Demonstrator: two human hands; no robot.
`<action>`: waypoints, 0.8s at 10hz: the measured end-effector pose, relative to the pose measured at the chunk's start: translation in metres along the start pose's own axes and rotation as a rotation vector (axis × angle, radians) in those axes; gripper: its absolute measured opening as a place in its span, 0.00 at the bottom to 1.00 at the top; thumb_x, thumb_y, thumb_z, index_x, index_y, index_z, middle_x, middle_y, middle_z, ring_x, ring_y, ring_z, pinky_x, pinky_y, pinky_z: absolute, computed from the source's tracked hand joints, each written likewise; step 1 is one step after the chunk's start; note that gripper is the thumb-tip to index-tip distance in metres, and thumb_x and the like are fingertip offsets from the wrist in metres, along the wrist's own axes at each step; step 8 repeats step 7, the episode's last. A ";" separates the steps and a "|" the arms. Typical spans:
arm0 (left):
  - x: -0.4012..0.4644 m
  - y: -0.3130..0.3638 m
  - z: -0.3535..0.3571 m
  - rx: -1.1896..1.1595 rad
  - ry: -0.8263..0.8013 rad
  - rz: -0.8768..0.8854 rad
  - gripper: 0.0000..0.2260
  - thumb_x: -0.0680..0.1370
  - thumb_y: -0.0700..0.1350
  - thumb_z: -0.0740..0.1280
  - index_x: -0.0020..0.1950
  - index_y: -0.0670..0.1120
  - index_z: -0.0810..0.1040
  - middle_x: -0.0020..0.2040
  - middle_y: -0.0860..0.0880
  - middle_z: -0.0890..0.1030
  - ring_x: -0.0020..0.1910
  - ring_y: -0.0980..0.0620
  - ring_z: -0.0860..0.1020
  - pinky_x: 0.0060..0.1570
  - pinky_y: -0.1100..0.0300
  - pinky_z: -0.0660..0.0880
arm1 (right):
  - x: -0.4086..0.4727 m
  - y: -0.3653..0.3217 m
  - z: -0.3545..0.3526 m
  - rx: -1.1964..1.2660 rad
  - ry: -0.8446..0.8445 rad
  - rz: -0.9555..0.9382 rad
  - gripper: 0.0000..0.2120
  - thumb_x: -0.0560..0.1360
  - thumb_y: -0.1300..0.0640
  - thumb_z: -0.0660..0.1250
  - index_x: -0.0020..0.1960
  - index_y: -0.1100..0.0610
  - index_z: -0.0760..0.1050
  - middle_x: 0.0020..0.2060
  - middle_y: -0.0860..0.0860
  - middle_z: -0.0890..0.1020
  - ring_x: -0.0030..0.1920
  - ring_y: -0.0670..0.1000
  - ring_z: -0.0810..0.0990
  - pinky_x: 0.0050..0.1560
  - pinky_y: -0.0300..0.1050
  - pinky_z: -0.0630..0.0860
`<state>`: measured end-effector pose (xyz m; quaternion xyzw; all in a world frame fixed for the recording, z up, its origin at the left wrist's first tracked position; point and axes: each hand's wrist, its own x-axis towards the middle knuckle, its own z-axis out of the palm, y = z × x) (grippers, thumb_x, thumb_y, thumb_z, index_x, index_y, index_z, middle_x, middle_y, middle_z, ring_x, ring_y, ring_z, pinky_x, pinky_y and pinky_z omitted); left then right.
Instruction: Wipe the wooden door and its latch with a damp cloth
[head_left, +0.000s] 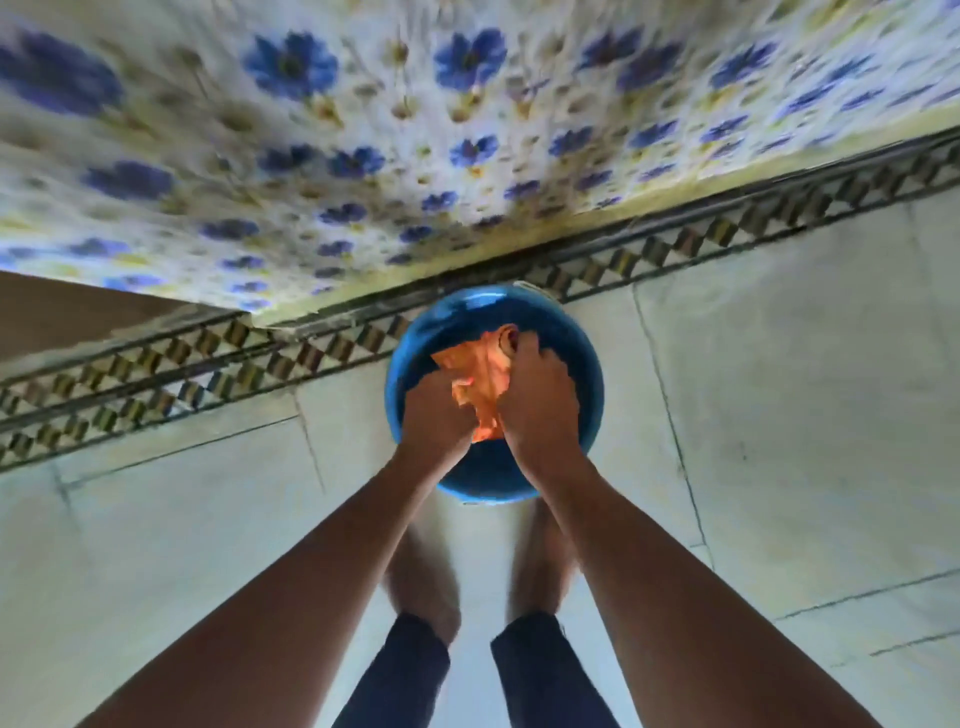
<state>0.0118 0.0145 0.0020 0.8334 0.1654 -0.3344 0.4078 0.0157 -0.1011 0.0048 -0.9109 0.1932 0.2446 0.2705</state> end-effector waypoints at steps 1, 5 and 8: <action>0.032 -0.018 0.021 0.081 -0.010 -0.100 0.14 0.72 0.45 0.67 0.51 0.41 0.86 0.48 0.41 0.87 0.53 0.40 0.84 0.48 0.58 0.77 | 0.035 0.017 0.042 -0.004 -0.048 0.039 0.08 0.81 0.53 0.63 0.59 0.54 0.72 0.49 0.55 0.81 0.48 0.58 0.80 0.43 0.48 0.75; 0.087 -0.068 0.078 0.162 0.050 -0.289 0.17 0.85 0.39 0.57 0.72 0.37 0.75 0.70 0.35 0.76 0.70 0.38 0.75 0.69 0.49 0.71 | 0.088 0.050 0.111 0.331 -0.034 0.166 0.18 0.74 0.55 0.59 0.52 0.62 0.83 0.52 0.60 0.86 0.59 0.59 0.82 0.63 0.52 0.77; 0.057 -0.040 0.044 0.028 0.085 -0.233 0.19 0.78 0.38 0.68 0.70 0.41 0.79 0.65 0.38 0.82 0.68 0.40 0.78 0.66 0.53 0.73 | 0.064 0.032 0.068 0.296 -0.114 0.191 0.15 0.73 0.64 0.67 0.58 0.58 0.84 0.54 0.58 0.87 0.60 0.59 0.83 0.61 0.45 0.77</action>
